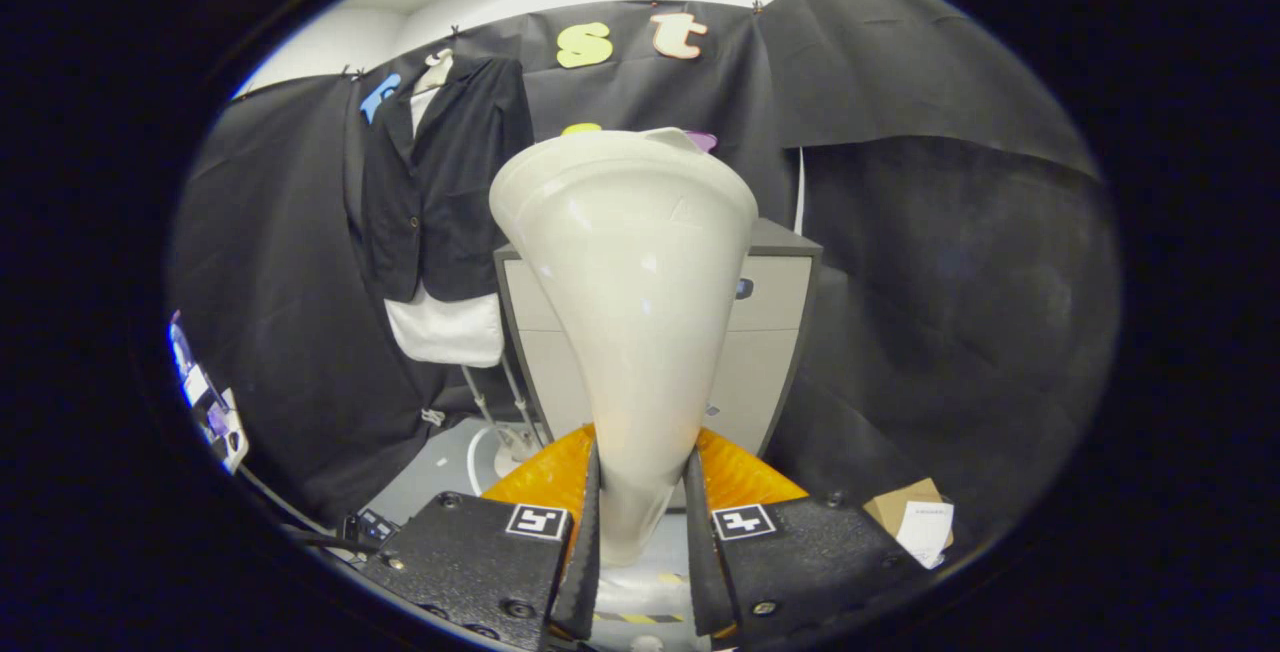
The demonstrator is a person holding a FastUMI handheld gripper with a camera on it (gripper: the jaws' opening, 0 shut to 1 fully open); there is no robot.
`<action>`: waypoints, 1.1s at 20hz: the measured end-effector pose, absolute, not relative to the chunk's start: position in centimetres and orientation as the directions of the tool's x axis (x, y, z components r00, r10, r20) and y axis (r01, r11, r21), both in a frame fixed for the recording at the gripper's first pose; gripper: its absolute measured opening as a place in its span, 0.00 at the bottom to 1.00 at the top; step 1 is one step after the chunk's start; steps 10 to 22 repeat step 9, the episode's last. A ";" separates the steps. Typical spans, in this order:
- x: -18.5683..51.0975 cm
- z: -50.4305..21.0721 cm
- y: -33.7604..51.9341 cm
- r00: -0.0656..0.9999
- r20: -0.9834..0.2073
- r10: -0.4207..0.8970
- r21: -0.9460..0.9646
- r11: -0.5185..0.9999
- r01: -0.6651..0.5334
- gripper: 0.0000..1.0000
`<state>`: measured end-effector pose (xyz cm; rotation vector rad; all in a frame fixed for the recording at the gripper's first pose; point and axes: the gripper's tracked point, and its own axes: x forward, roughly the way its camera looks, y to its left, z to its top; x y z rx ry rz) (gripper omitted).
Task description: Iron the clothes twice with a garment steamer, once on the left side and once on the right side.
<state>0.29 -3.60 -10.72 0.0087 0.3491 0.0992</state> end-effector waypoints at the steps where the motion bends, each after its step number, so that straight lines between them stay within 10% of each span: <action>1: 0.3 -10.7 -3.8 0.936 -0.340 0.093 0.022 0.996 -0.091 0.40; 22: 0.3 -11.7 -4.1 0.933 -0.349 0.091 0.017 0.996 -0.091 0.40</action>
